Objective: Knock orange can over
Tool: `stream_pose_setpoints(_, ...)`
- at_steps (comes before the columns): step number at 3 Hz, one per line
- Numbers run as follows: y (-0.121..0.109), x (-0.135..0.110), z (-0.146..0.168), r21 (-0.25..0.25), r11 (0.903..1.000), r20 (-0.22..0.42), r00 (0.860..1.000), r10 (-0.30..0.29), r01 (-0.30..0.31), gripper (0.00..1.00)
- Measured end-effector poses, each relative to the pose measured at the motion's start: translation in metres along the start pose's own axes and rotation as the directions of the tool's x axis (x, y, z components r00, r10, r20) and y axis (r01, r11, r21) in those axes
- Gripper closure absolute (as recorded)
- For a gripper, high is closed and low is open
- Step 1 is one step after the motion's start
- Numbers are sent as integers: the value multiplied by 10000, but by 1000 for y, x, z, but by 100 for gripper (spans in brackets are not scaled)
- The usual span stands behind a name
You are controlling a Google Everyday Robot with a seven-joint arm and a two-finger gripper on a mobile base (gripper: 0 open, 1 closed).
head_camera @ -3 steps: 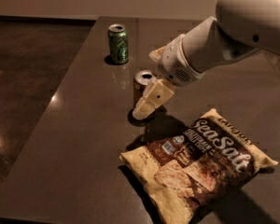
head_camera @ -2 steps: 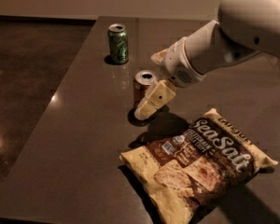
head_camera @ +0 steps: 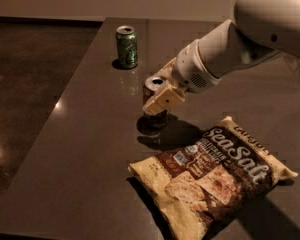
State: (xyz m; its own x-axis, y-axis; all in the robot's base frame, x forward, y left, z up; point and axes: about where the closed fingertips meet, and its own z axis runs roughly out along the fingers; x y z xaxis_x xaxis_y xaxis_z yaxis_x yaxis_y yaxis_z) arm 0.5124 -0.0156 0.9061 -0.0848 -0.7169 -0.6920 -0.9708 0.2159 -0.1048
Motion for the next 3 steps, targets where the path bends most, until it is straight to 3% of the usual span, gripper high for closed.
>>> stream_pose_setpoints(1, 1, -4, -2, -518, 9984, -168, 9996, 220, -229, 72)
stream_pose_setpoints(2, -11, -2, -18, -570, 9972, -1159, 9924, 405, -474, 95)
stream_pose_setpoints(3, -26, 12, -38, -206, 9987, -2701, 9620, 392, -465, 100)
